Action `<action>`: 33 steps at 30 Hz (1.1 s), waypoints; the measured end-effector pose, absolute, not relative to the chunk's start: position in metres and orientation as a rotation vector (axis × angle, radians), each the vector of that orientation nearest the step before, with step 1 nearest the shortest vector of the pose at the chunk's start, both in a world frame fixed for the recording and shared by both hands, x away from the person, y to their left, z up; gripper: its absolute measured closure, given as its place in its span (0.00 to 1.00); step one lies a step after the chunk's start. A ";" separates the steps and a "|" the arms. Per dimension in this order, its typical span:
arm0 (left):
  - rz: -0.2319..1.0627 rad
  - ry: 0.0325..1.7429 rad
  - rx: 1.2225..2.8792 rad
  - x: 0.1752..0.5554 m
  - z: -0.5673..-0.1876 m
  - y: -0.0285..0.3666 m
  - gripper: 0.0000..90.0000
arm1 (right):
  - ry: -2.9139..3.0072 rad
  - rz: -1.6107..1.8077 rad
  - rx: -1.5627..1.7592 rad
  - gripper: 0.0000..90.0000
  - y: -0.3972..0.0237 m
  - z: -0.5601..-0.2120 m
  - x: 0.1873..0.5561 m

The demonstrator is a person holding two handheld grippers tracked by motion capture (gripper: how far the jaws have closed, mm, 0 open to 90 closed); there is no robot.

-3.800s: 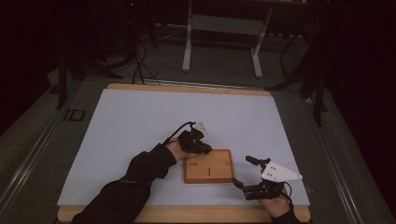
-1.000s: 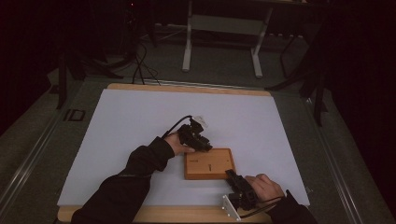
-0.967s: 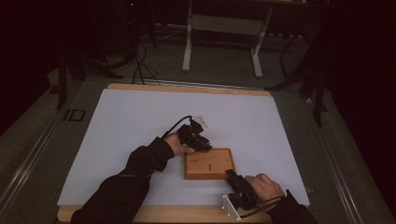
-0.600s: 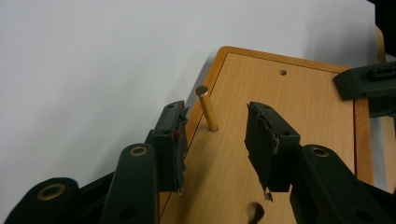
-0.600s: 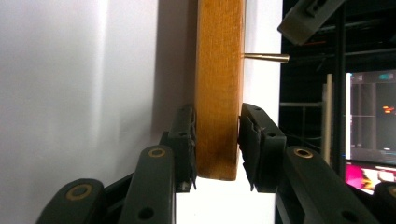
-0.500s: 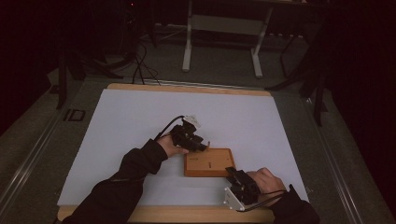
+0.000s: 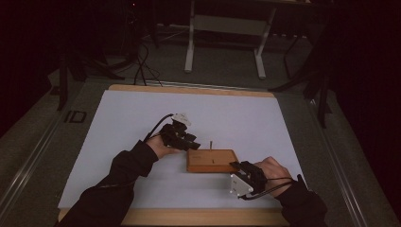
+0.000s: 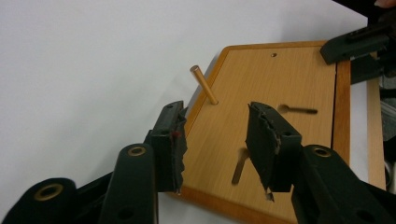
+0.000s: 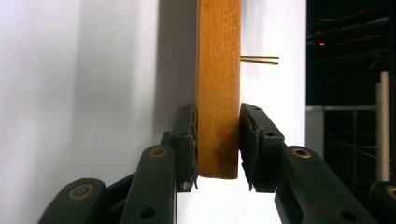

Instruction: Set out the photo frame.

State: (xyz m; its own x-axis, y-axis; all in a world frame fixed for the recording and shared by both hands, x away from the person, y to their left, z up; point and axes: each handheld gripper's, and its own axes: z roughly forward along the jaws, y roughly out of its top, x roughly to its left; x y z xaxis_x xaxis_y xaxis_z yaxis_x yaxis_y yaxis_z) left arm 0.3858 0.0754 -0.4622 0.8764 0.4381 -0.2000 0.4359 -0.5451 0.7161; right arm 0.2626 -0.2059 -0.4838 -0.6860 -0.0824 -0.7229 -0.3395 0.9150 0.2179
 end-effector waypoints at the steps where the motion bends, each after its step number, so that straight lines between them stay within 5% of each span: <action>1: 0.006 0.629 2.214 0.385 -0.462 0.078 0.63 | 2.319 0.444 -0.299 0.76 -0.206 -0.482 0.265; 33: 0.091 0.681 2.105 0.333 -0.468 0.150 0.49 | 2.714 0.585 -0.161 0.78 -0.203 -0.420 0.365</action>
